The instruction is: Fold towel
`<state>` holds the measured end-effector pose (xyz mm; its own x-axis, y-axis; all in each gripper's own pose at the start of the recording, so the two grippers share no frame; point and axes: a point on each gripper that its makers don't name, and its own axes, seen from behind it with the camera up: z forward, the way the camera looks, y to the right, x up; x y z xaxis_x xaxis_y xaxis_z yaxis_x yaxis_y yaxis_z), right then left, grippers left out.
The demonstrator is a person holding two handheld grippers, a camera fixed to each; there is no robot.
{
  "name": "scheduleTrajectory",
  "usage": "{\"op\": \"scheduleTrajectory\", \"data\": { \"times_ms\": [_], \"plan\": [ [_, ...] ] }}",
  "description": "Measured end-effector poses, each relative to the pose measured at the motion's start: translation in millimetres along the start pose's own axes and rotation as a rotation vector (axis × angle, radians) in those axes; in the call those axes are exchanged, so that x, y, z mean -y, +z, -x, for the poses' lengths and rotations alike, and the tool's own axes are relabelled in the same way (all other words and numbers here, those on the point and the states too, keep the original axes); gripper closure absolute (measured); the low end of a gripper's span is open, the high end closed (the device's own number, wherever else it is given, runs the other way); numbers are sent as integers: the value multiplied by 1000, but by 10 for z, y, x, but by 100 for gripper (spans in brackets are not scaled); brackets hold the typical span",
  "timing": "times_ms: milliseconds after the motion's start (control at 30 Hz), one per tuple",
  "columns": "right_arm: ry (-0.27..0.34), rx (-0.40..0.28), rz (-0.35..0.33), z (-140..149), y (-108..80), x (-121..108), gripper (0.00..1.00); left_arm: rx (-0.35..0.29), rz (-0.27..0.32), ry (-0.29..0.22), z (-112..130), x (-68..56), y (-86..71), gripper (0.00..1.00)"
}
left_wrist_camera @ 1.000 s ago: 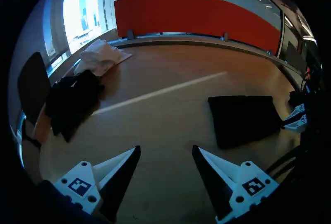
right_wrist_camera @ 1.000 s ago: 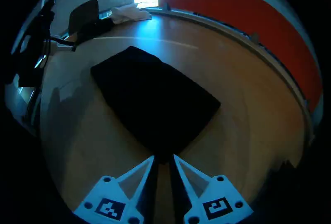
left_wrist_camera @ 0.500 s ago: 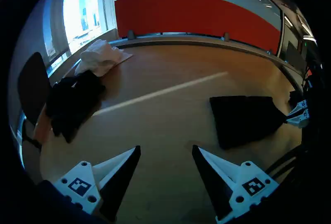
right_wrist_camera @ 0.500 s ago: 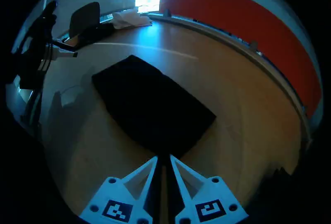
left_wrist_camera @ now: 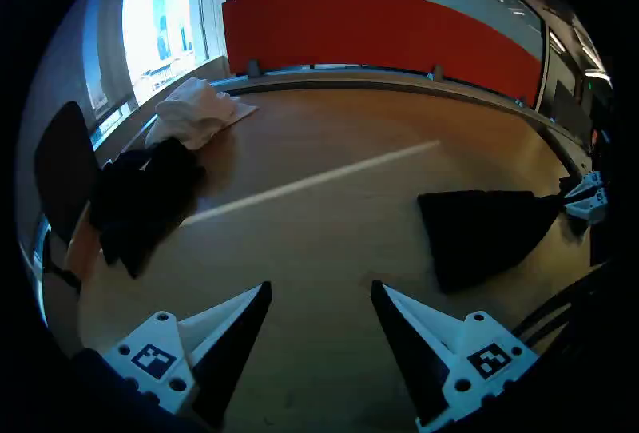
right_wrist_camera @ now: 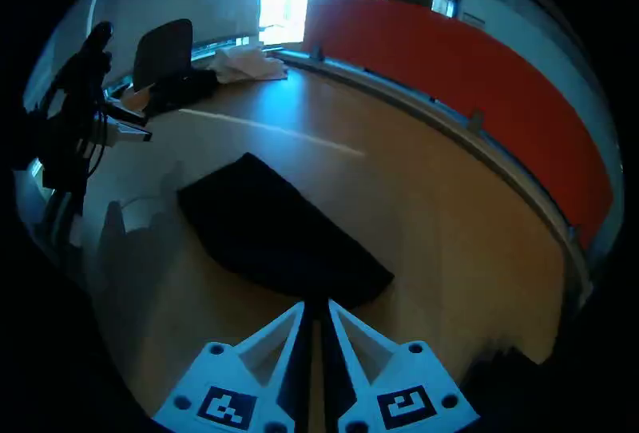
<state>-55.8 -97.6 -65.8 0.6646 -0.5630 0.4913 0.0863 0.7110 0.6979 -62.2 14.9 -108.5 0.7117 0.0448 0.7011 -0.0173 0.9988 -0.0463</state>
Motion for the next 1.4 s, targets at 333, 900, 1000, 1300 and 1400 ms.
{"op": "scheduleTrajectory", "data": {
  "times_ms": [333, 900, 1000, 1300, 1400],
  "plan": [
    [-26, -34, 12, -225, -97, -51, 95, -2, 3, 2, -9, -9, 0, 8],
    [-85, -101, -47, -832, 30, 175, 95, -13, 16, -7, -52, -64, -17, 8],
    [-94, -117, -62, -964, 63, 243, 95, -15, 18, -9, -59, -71, -18, 8],
    [-110, -128, -108, -1153, 183, 459, 95, -20, 29, -14, -69, -104, -27, 8],
    [-115, -124, -126, -1176, 241, 551, 95, -23, 32, -15, -75, -108, -34, 8]
  ]
}}
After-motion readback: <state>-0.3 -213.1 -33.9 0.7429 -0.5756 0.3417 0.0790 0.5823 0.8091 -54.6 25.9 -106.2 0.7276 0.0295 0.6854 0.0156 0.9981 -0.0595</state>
